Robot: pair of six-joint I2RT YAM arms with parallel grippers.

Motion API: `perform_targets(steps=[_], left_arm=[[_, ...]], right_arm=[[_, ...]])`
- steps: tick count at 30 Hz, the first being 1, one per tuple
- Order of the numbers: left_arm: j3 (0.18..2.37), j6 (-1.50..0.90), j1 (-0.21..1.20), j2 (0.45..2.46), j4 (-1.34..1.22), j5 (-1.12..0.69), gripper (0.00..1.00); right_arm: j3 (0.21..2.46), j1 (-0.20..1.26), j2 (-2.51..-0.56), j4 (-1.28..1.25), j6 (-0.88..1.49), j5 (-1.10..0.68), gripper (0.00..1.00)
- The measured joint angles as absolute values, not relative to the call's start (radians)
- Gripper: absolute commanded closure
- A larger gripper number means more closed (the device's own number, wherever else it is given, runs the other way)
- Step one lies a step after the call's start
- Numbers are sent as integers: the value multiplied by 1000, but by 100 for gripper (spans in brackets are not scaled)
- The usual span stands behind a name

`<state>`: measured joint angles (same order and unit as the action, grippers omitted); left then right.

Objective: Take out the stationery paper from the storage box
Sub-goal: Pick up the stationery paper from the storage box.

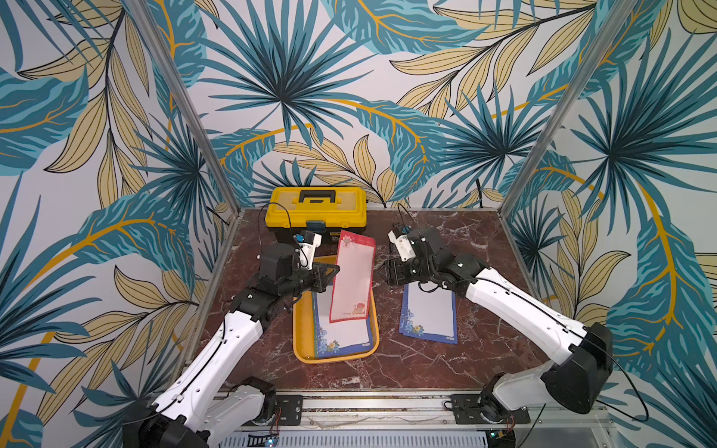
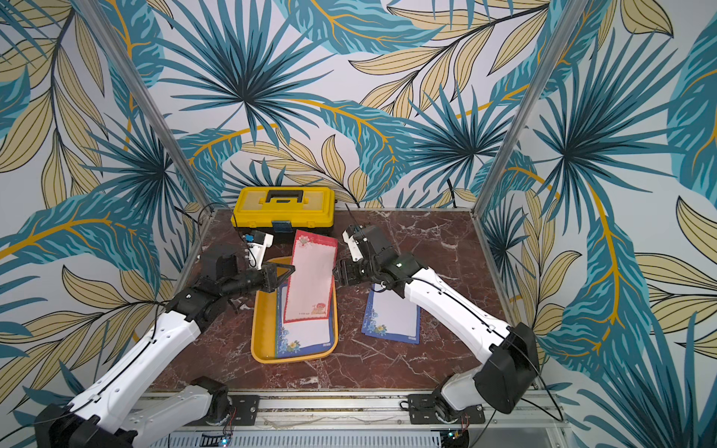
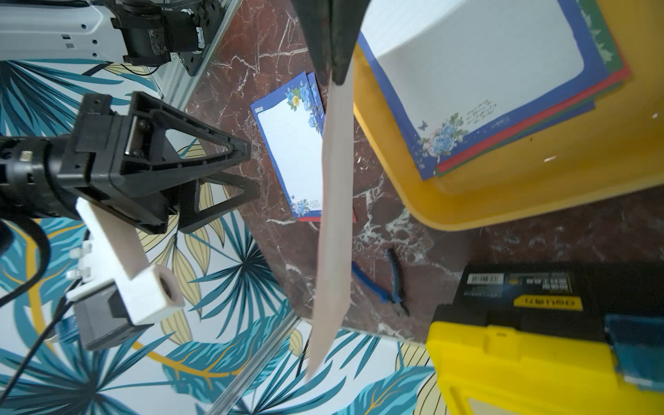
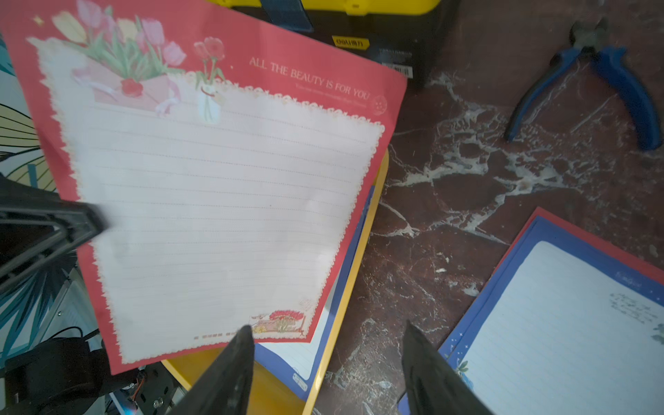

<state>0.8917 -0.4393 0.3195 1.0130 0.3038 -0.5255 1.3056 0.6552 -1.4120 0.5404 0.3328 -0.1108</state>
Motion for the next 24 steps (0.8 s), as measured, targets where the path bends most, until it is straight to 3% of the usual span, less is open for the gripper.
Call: perform_targets(steps=[4,15,18,24], left_arm=[[963,-412,319,969,306,-566,100],[1165,-398,319,843,295,-702,100],[1170,-413,319,826,292,-719,100],[1167,-443,319,815,292,-723,100]], right_arm=[[1216,655,-1295,433,286,-108,19],[1076,647,-1147,109,181,-298,19],[1059,644,-1133,31,179,-379,23],[1058,641,-1131,-101,209,-537,46]])
